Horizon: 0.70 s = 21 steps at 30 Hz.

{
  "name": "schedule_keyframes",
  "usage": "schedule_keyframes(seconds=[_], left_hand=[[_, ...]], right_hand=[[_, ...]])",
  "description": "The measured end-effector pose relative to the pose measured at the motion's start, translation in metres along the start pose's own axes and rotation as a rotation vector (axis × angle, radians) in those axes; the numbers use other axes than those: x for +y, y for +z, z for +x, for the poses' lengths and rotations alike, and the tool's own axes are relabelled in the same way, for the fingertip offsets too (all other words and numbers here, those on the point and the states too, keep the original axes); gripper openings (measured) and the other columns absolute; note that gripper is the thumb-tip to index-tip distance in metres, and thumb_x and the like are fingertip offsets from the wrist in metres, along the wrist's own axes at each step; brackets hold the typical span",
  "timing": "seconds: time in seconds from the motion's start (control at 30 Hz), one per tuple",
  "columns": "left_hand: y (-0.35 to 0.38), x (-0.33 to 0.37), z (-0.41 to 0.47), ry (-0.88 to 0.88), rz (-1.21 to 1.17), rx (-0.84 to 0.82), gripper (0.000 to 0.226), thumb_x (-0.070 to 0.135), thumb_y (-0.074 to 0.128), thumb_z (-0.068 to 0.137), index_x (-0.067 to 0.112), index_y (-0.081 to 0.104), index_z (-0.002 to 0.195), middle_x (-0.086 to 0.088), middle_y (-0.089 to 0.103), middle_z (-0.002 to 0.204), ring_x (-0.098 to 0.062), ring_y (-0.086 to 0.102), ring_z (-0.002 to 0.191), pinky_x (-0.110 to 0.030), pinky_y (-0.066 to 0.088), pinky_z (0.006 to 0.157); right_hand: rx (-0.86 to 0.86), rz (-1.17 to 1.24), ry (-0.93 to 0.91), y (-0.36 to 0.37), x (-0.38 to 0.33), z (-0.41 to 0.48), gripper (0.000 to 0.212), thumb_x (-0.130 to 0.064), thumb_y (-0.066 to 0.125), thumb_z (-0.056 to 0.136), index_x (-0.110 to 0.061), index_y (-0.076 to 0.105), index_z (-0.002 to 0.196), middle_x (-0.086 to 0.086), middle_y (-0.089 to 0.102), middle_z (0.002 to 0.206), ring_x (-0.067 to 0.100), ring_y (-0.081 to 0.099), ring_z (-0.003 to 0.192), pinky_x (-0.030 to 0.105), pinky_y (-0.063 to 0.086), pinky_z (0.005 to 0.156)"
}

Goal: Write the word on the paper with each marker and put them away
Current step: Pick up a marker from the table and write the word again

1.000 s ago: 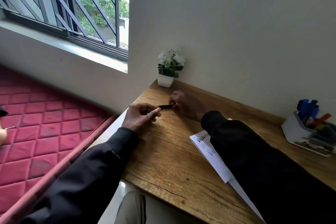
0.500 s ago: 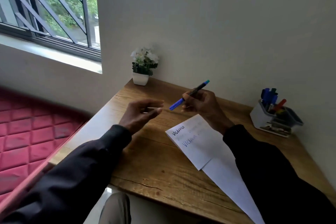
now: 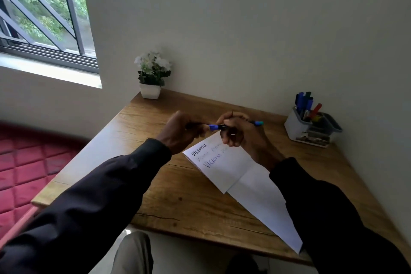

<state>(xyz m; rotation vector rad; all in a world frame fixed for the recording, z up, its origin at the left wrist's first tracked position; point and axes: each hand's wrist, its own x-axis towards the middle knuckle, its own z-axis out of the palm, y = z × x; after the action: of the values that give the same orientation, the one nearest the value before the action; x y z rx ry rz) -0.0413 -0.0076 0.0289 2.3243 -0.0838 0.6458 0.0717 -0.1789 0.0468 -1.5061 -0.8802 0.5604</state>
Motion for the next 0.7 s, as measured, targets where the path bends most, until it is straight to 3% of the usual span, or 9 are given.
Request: schedule_keyframes(seconds=[0.1, 0.17, 0.23, 0.3, 0.37, 0.53, 0.7], left_hand=[[-0.027, -0.016, -0.003, -0.102, 0.015, 0.061, 0.033, 0.013, 0.066, 0.092, 0.033, 0.062, 0.066, 0.012, 0.059, 0.060, 0.000, 0.055, 0.053, -0.023, 0.045, 0.056], [-0.064, -0.038, -0.016, -0.256, -0.011, 0.166, 0.020, 0.016, 0.066, 0.093, 0.025, 0.070, 0.075, -0.001, 0.064, 0.065, -0.001, 0.056, 0.055, -0.032, 0.050, 0.059], [-0.090, -0.048, -0.030, -0.340, -0.142, 0.226, 0.010, 0.015, 0.065, 0.094, 0.010, 0.074, 0.090, -0.010, 0.070, 0.077, -0.001, 0.061, 0.062, -0.020, 0.053, 0.061], [-0.086, -0.048, -0.030, -0.346, -0.224, 0.161, 0.018, 0.019, 0.068, 0.091, 0.003, 0.075, 0.095, -0.011, 0.074, 0.081, -0.006, 0.068, 0.070, -0.015, 0.054, 0.062], [-0.065, -0.041, -0.019, -0.317, -0.267, 0.024, 0.024, 0.028, 0.071, 0.088, 0.006, 0.077, 0.095, -0.006, 0.077, 0.085, -0.014, 0.072, 0.081, -0.023, 0.058, 0.071], [-0.009, -0.043, 0.015, -0.247, -0.203, -0.249, 0.006, 0.027, 0.071, 0.089, 0.026, 0.077, 0.090, 0.005, 0.076, 0.090, -0.004, 0.069, 0.081, -0.018, 0.051, 0.067], [0.006, -0.061, 0.015, -0.360, -0.127, -0.291, 0.019, 0.040, 0.067, 0.091, 0.028, 0.078, 0.100, 0.014, 0.074, 0.096, -0.006, 0.068, 0.090, -0.033, 0.059, 0.080]], right_hand=[[0.135, 0.063, -0.068, -0.019, -0.013, -0.011, 0.023, -0.013, 0.050, 0.095, -0.010, 0.072, 0.089, 0.011, 0.063, 0.067, 0.017, 0.053, 0.053, 0.021, 0.040, 0.046], [0.300, 0.125, -0.154, -0.058, -0.027, -0.028, 0.022, -0.014, 0.050, 0.094, -0.008, 0.071, 0.095, 0.007, 0.068, 0.077, 0.016, 0.058, 0.059, 0.021, 0.046, 0.051], [0.281, 0.133, -0.135, -0.090, -0.033, -0.044, 0.025, -0.014, 0.046, 0.101, -0.002, 0.068, 0.104, 0.010, 0.074, 0.085, 0.020, 0.067, 0.069, 0.026, 0.054, 0.060], [0.136, 0.075, -0.033, -0.088, -0.020, -0.056, 0.029, -0.016, 0.047, 0.103, 0.002, 0.068, 0.112, 0.020, 0.075, 0.097, 0.028, 0.072, 0.083, 0.031, 0.059, 0.069], [0.040, -0.021, -0.001, -0.066, 0.000, -0.058, 0.026, -0.013, 0.054, 0.099, 0.002, 0.070, 0.112, 0.026, 0.072, 0.102, 0.033, 0.070, 0.086, 0.032, 0.059, 0.068], [0.075, -0.188, -0.029, -0.018, 0.033, -0.060, 0.009, 0.005, 0.061, 0.095, 0.005, 0.070, 0.095, 0.012, 0.067, 0.071, 0.025, 0.060, 0.060, 0.033, 0.049, 0.051], [0.012, -0.116, -0.042, 0.001, 0.052, -0.067, 0.010, 0.009, 0.059, 0.096, 0.010, 0.069, 0.100, 0.026, 0.072, 0.078, 0.042, 0.066, 0.059, 0.039, 0.057, 0.055]])
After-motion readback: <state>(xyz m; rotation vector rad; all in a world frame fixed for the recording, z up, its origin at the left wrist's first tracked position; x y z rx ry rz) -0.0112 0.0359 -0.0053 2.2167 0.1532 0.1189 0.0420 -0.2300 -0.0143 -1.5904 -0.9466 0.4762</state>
